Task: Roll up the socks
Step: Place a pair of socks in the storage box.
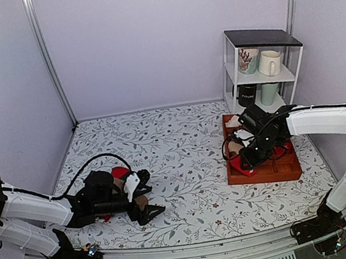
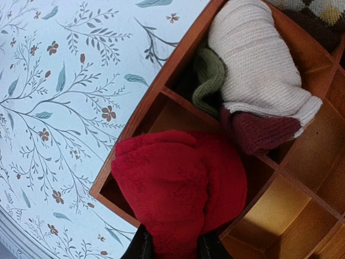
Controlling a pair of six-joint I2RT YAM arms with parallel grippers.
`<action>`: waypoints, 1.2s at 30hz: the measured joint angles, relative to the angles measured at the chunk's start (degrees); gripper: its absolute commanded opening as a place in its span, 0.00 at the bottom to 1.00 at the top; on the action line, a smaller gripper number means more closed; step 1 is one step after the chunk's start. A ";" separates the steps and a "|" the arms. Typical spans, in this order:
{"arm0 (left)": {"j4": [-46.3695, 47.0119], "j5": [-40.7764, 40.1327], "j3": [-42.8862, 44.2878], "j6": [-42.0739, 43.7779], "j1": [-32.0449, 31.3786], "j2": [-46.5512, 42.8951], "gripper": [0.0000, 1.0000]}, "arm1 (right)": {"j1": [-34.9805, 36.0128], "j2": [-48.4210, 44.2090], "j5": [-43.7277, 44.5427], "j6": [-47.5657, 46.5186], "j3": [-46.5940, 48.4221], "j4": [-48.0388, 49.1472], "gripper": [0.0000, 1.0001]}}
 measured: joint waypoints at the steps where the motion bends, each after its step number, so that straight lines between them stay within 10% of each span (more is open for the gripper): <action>1: -0.02 0.02 0.00 0.00 0.00 0.07 0.99 | 0.02 0.00 0.48 0.22 -0.13 0.04 0.00; 14: -0.07 0.13 0.04 0.04 0.00 0.09 1.00 | -3.48 -9.62 12.94 -0.70 2.27 -0.74 0.00; 36: -0.15 0.57 0.42 1.16 0.13 0.72 0.99 | -15.08 -8.90 8.00 -36.74 -11.67 18.03 0.00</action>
